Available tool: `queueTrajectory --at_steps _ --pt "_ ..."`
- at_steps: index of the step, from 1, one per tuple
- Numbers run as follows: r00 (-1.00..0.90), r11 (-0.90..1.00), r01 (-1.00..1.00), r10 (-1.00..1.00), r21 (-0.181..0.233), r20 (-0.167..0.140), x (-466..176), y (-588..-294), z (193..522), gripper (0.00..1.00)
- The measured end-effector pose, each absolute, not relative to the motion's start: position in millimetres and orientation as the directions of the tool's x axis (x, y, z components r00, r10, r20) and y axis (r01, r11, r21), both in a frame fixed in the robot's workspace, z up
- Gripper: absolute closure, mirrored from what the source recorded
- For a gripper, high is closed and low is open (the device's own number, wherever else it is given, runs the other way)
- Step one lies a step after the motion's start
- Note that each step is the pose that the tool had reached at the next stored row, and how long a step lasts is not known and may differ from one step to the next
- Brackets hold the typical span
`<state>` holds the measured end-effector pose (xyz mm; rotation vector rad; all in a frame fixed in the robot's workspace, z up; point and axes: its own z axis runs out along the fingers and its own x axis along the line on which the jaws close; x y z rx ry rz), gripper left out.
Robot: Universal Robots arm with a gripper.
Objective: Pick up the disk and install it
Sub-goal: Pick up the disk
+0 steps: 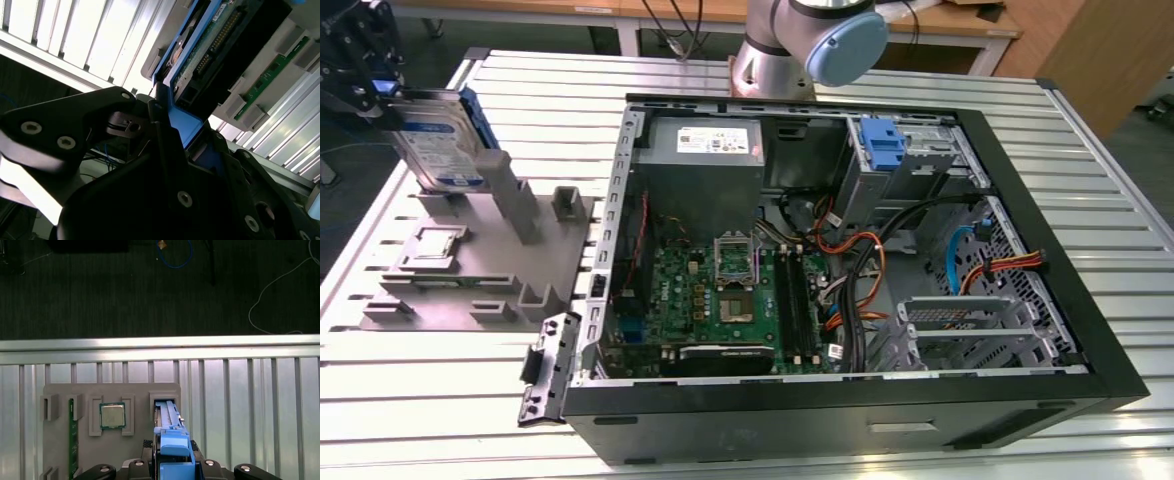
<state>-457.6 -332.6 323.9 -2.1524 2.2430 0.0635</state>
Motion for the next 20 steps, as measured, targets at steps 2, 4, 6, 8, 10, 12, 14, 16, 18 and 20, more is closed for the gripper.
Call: queueTrajectory --at_steps 2,4,6,8,10,12,14,16,18,20 --pt "-0.041 0.041 -0.999 -0.998 0.007 -0.052 -457.6 -332.6 324.0 0.63" --pt "-0.041 0.041 -0.999 -0.998 0.007 -0.051 -457.6 -332.6 324.3 0.63" --pt "-0.041 0.041 -0.999 -0.998 0.007 -0.052 -457.6 -332.6 324.4 0.63" --pt "-0.041 0.041 -0.999 -0.998 0.007 -0.051 -457.6 -332.6 324.7 0.63" --pt "-0.041 0.041 -0.999 -0.998 0.007 -0.051 -457.6 -332.6 325.3 0.63" --pt "-0.041 0.041 -0.999 -0.998 0.007 -0.052 -457.6 -332.6 325.4 0.63" --pt "-0.041 0.041 -0.999 -0.998 0.007 -0.052 -457.6 -332.6 326.7 0.63" --pt "-0.041 0.041 -0.999 -0.998 0.007 -0.051 -457.6 -332.6 327.1 0.63" --pt "-0.041 0.041 -0.999 -0.998 0.007 -0.051 -457.6 -332.6 327.5 0.63" --pt "-0.041 0.041 -0.999 -0.998 0.007 -0.052 -457.6 -332.6 327.6 0.63"
